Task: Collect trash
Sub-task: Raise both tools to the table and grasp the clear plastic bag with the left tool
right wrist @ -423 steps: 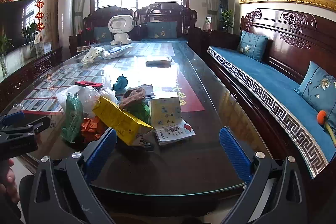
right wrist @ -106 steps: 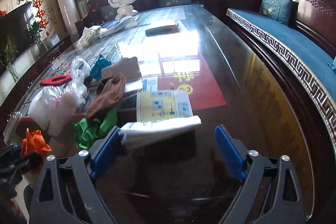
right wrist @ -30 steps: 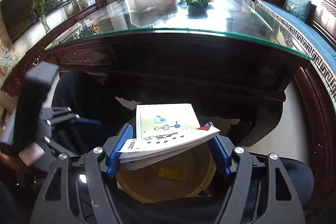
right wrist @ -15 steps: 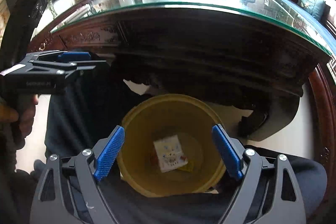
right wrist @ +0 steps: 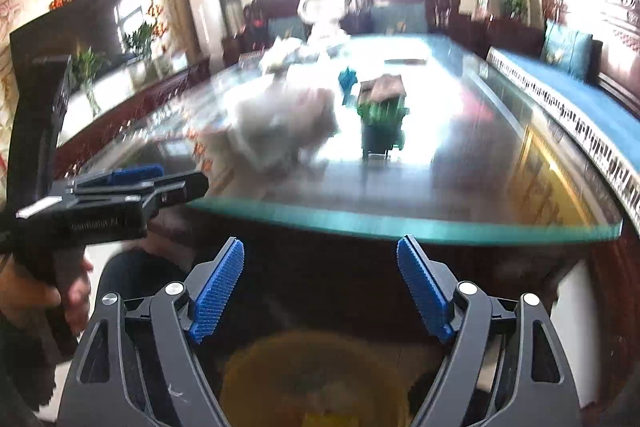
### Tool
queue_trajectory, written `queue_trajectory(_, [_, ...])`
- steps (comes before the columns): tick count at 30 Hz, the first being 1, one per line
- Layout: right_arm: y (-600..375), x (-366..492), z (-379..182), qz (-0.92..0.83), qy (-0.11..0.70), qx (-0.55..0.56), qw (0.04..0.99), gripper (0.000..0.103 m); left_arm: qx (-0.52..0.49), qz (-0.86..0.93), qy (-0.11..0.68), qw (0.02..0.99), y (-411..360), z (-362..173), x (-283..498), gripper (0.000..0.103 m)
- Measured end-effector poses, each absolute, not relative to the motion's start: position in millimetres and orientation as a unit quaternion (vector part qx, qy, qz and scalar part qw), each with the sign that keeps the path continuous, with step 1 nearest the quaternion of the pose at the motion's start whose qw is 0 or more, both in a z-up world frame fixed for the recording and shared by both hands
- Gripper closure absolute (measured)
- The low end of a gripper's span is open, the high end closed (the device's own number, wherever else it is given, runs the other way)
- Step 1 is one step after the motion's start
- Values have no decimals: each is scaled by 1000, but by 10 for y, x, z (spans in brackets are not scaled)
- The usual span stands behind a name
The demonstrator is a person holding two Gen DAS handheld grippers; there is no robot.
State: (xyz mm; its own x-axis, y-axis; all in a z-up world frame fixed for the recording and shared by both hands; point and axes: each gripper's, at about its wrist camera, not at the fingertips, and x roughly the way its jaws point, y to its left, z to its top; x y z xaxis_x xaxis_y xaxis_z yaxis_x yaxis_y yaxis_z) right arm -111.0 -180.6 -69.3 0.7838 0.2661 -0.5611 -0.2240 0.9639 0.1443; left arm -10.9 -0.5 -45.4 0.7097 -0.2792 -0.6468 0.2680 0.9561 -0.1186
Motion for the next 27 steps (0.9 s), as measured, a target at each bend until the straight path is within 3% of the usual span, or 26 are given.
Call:
queue_trajectory(7, [-1979, -599, -482, 98, 263, 37, 959, 17, -35, -159, 340, 926, -210, -325, 509, 15])
queue_trajectory(16, [-2240, -124, -544, 91, 273, 49, 956, 17, -75, -137, 371, 915, -386, -534, 1301, 15])
queue_trajectory(27, [-2315, 170, -637, 106, 287, 51, 951, 17, -83, -139, 388, 907, -515, -638, 1601, 16])
